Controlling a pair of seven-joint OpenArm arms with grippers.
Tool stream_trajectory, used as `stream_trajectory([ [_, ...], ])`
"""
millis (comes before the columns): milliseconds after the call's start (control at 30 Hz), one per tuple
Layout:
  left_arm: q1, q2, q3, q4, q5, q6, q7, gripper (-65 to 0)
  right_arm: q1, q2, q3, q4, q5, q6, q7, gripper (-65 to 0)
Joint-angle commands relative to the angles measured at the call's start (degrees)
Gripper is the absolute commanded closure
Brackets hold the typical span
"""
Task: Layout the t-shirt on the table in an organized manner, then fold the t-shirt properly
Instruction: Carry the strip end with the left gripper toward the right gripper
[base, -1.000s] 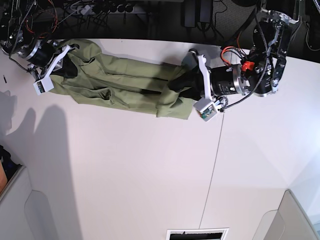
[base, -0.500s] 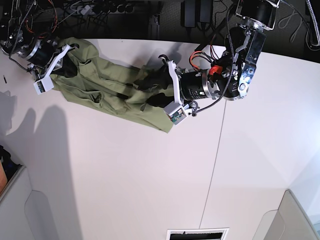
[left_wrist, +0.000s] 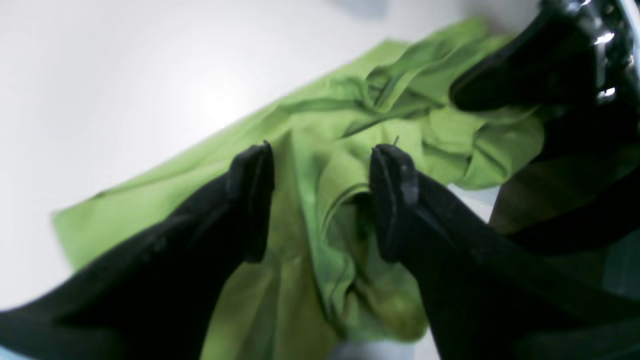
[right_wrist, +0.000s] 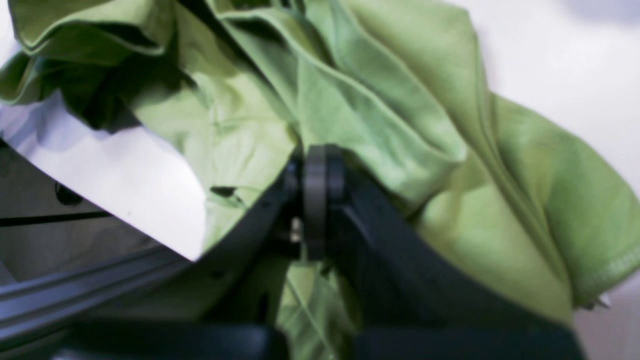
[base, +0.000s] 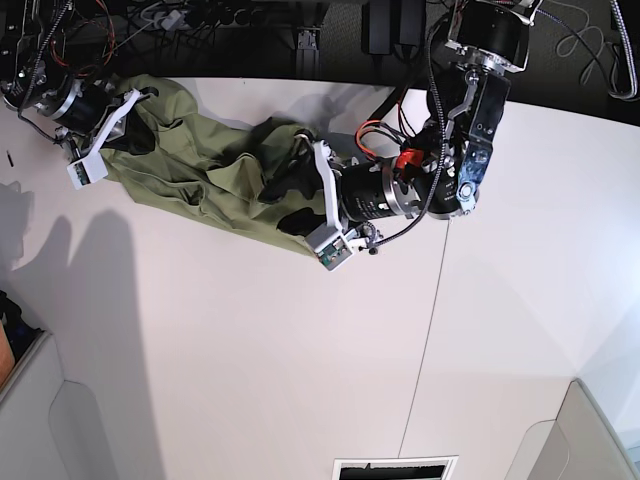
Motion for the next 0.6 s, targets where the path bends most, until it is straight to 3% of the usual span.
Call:
stream_trajectory([
  [0,-1.1,-0.7,-0.7,0.9,-1.8,-0.5,-1.2,-32.2,0.3,0.8,0.4,0.7,0.7,0.2,0.8,0.0],
  [233,-0.4,-6.7,-1.4,0.9,-9.0,-0.5,1.3,-31.3,0.3,0.8,0.4,0.7,0.7,0.2,0.9,0.0],
  [300,0.5,-6.8,-1.4,0.9,-8.4,-0.5,0.1,-24.9,0.3,0.8,0.4,0.7,0.7,0.2,0.9,0.0],
  [400,2.6,-5.4,-0.5,0.9,-3.4,-0.5,-2.4,-10.8,0.3,0.8,0.4,0.7,0.9,0.2,0.9,0.0],
  [567,3.7,-2.5,4.2,0.9,5.5,-0.5,-6.5,-6.9,0.3,0.8,0.4,0.7,0.9,0.2,0.9,0.0],
])
